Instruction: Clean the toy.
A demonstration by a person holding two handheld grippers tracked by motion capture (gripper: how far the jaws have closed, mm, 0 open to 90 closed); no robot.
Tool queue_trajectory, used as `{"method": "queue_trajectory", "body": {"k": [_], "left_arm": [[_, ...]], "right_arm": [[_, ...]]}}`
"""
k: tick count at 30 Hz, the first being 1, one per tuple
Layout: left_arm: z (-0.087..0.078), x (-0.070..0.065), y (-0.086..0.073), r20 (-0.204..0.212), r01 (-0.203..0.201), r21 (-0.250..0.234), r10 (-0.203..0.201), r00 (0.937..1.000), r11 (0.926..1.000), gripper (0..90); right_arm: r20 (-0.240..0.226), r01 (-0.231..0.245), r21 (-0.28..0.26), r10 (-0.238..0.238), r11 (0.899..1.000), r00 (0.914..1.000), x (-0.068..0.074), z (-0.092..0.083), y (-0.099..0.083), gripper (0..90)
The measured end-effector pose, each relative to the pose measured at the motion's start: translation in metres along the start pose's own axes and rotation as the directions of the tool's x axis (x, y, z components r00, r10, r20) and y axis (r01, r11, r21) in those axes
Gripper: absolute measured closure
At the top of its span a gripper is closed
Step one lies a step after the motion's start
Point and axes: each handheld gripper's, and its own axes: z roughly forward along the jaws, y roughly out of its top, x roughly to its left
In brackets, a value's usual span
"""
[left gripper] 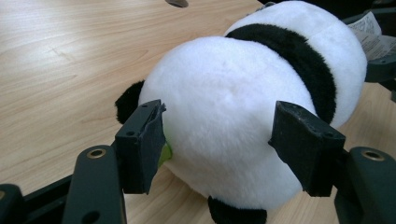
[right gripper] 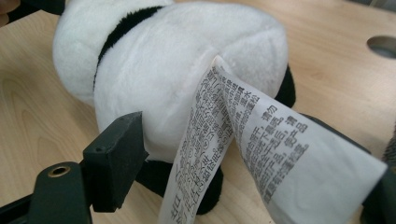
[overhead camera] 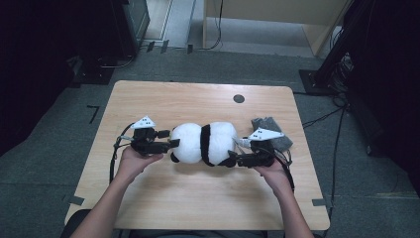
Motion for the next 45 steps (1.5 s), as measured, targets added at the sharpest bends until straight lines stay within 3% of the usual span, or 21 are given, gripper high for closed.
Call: {"method": "queue_trajectory", "body": {"k": [6,9,14,20,22,25,28,31,35,36,39,41,43,45], "left_arm": [[0.006,0.000,0.005,0.012,-0.007,0.010,0.007,0.9999,0.9999,34.4],[0.007,0.000,0.008,0.016,-0.015,0.014,0.014,0.9998,0.9998,34.4],[0.011,0.004,0.007,0.032,0.002,0.021,-0.002,0.9995,0.9998,32.6],[0.018,0.011,0.001,0.043,-0.003,0.016,0.002,0.9991,0.9999,22.7],[0.020,0.013,-0.001,0.055,0.009,0.018,-0.009,0.9984,0.9998,19.8],[0.021,0.017,-0.001,0.078,0.059,0.033,-0.062,0.9950,0.9977,18.2],[0.015,0.012,0.005,0.059,0.045,-0.013,-0.045,0.9973,0.9989,21.1],[0.014,0.004,0.009,0.090,0.044,-0.006,-0.043,0.9950,0.9990,21.0],[0.025,-0.006,0.008,0.013,-0.038,0.021,0.038,0.9992,0.9991,18.9],[0.027,-0.006,0.008,0.005,-0.043,0.020,0.043,0.9991,0.9989,17.5],[0.032,0.001,0.006,0.018,-0.017,0.024,0.017,0.9997,0.9996,10.5],[0.037,0.007,0.003,0.055,0.011,0.058,-0.014,0.9984,0.9983,3.3],[0.039,0.011,0.001,0.088,-0.006,0.062,0.000,0.9961,0.9981,2.1],[0.041,0.011,0.001,0.088,-0.011,0.036,0.008,0.9961,0.9993,1.8]], "right_arm": [[0.065,0.053,-0.054,-0.049,0.997,0.9967,-0.001,-0.005,-0.006,20.2],[0.091,0.047,-0.036,-0.044,0.998,0.9949,-0.005,-0.005,-0.010,20.3],[0.094,0.035,-0.006,-0.035,0.999,0.9949,-0.015,-0.005,-0.015,20.3],[0.112,-0.021,-0.018,0.022,1.000,0.9934,-0.027,-0.009,-0.015,19.2],[0.125,-0.031,-0.033,0.035,0.999,0.9916,-0.033,-0.013,-0.015,16.4],[0.133,-0.077,-0.064,0.085,0.995,0.9875,-0.044,-0.018,-0.015,15.2],[0.126,-0.099,-0.087,0.110,0.991,0.9858,-0.053,-0.022,-0.016,14.0],[0.155,-0.093,-0.083,0.105,0.992,0.9824,-0.060,-0.023,-0.016,13.5],[0.189,-0.104,-0.065,0.114,0.992,0.9753,-0.069,-0.018,-0.017,13.5],[0.197,-0.110,-0.064,0.120,0.992,0.9729,-0.071,-0.017,-0.018,13.5],[0.212,-0.116,-0.057,0.126,0.992,0.9691,-0.077,-0.013,-0.018,13.5],[0.221,-0.122,-0.053,0.131,0.991,0.9665,-0.082,-0.011,-0.018,13.6],[0.223,-0.135,-0.030,0.138,0.990,0.9650,-0.089,-0.007,-0.021,15.8],[0.243,-0.130,-0.001,0.126,0.992,0.9617,-0.096,-0.004,-0.024,19.2]]}}
